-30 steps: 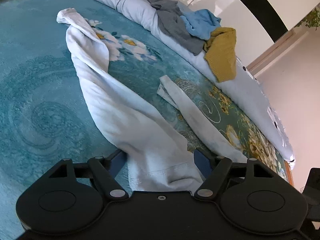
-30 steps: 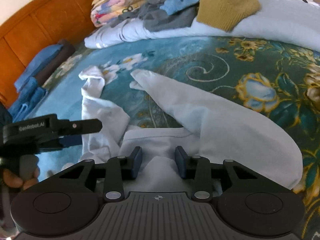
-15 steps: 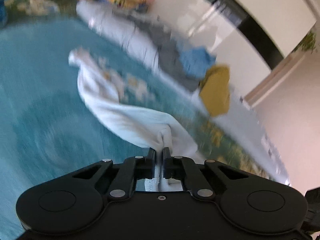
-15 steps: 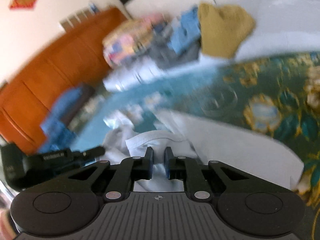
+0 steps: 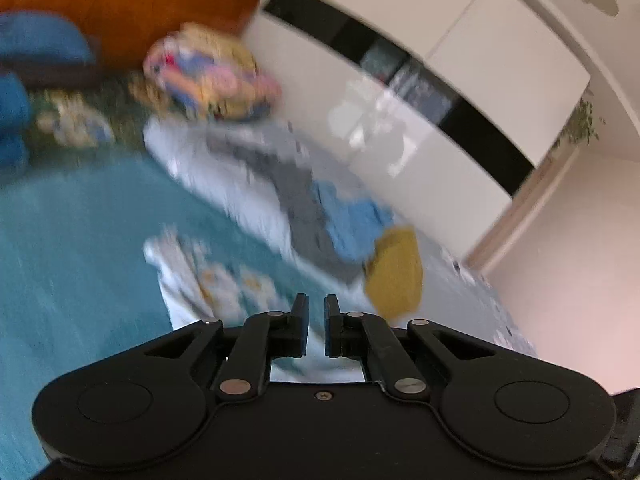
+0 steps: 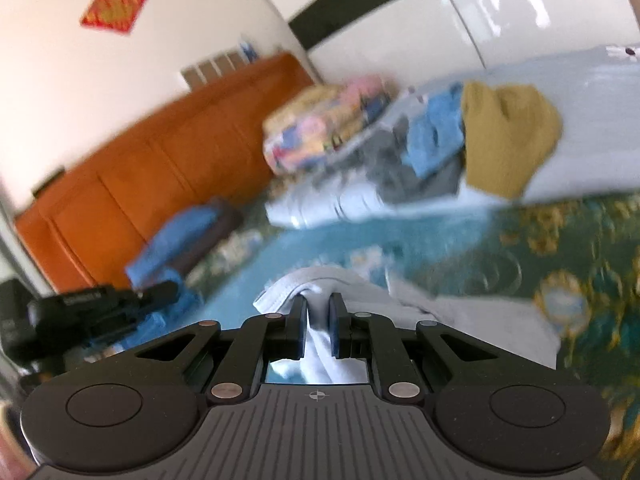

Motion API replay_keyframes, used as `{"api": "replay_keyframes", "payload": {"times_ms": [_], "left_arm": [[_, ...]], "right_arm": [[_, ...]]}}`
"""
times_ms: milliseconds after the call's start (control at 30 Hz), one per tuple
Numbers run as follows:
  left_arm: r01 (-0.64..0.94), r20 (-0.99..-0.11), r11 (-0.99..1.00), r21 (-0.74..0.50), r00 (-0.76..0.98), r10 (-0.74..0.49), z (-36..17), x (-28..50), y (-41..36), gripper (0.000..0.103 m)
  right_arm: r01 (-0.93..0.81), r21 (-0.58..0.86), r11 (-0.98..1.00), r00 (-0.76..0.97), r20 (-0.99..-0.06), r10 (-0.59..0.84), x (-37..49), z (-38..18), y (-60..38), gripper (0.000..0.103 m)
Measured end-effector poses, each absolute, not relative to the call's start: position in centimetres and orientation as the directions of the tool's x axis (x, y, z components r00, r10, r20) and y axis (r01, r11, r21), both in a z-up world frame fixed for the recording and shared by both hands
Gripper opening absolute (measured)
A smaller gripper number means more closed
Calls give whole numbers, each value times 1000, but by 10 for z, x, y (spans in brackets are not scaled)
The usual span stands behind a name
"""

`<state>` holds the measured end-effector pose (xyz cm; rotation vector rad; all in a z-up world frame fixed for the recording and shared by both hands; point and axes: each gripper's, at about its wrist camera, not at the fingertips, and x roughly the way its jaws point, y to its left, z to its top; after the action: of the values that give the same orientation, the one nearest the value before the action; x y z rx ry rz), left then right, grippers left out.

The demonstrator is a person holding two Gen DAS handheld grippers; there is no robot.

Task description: Fold clothes

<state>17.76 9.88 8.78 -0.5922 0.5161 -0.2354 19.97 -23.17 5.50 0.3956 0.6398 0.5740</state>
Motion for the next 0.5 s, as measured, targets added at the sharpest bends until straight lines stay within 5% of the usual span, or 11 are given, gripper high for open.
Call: {"api": "replay_keyframes", "payload": {"times_ms": [200, 267, 300, 333, 500], "left_arm": [[40, -479, 772, -635, 763, -433, 36, 169, 75, 6], [28, -501, 764, -644, 739, -450, 23, 164, 73, 13], [24, -506, 762, -647, 734, -453, 19, 160, 74, 19], [21, -507, 758, -652, 732, -455, 16, 156, 75, 20], [-9, -509, 744, -668, 735, -448, 5, 144, 82, 26]], "right_arm": [[-418, 458, 784, 565, -545, 620, 177, 26, -217, 14], [-425, 459, 780, 574, -530, 625, 172, 28, -224, 24], [-415, 471, 778, 587, -515, 625, 172, 30, -233, 44], [-396, 470, 789, 609, -509, 608, 173, 31, -242, 50], [-221, 350, 910, 691, -603, 400, 183, 17, -275, 50]]}}
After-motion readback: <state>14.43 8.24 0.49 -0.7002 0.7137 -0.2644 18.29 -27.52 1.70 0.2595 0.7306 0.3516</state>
